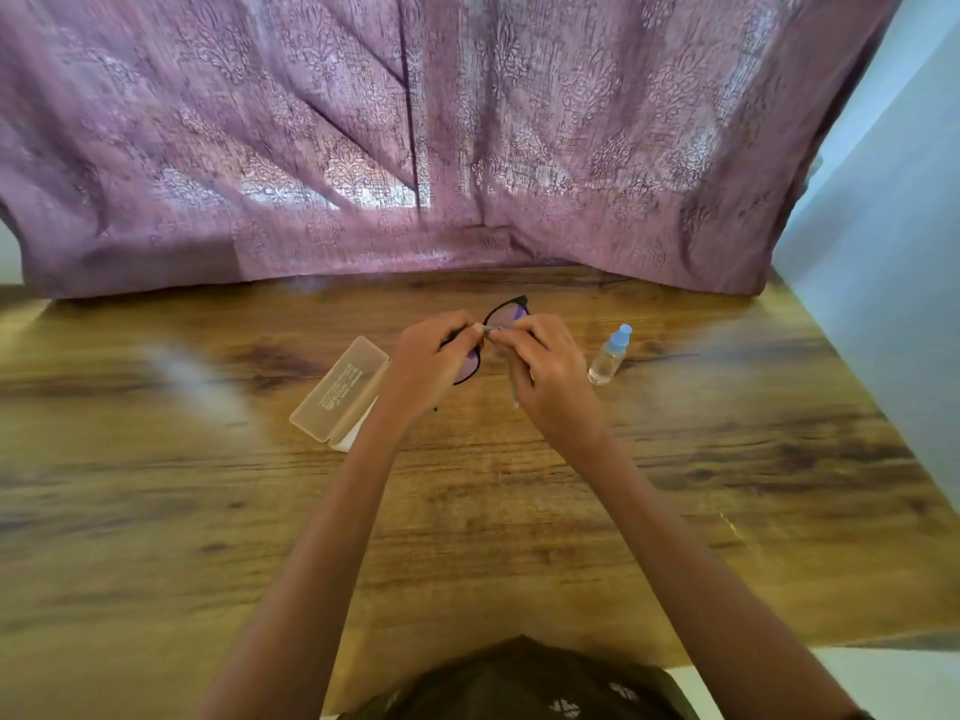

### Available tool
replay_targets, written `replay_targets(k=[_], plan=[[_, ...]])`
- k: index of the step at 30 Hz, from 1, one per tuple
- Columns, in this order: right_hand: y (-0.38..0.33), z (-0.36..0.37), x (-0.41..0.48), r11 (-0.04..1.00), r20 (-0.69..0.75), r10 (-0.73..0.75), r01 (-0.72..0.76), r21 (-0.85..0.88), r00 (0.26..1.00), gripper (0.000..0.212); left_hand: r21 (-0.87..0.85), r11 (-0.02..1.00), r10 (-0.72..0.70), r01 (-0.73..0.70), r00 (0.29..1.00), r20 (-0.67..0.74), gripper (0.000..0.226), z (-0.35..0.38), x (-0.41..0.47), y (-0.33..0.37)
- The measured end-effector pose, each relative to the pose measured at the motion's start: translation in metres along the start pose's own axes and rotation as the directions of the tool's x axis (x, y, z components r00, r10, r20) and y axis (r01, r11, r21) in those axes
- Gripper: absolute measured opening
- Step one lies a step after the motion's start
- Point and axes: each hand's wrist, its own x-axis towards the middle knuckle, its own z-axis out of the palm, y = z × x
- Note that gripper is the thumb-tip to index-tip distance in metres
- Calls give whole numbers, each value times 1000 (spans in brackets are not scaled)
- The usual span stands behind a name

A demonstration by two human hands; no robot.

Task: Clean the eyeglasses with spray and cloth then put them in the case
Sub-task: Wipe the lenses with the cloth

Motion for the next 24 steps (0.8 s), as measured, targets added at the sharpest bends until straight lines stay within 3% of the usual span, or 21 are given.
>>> replay_targets(k=[6, 14, 24], plan=[[1, 3, 14, 999, -25, 39, -38, 12, 999, 13, 41, 998, 50, -49, 999, -9, 22, 1, -2, 0], [16, 0, 21, 990, -72, 128, -131, -42, 989, 13, 17, 999, 40, -39, 997, -67, 31, 1, -6, 0], [0, 8, 15, 998, -25, 35, -34, 47, 999, 18, 42, 998, 48, -45, 997, -57, 24, 0, -6, 6]])
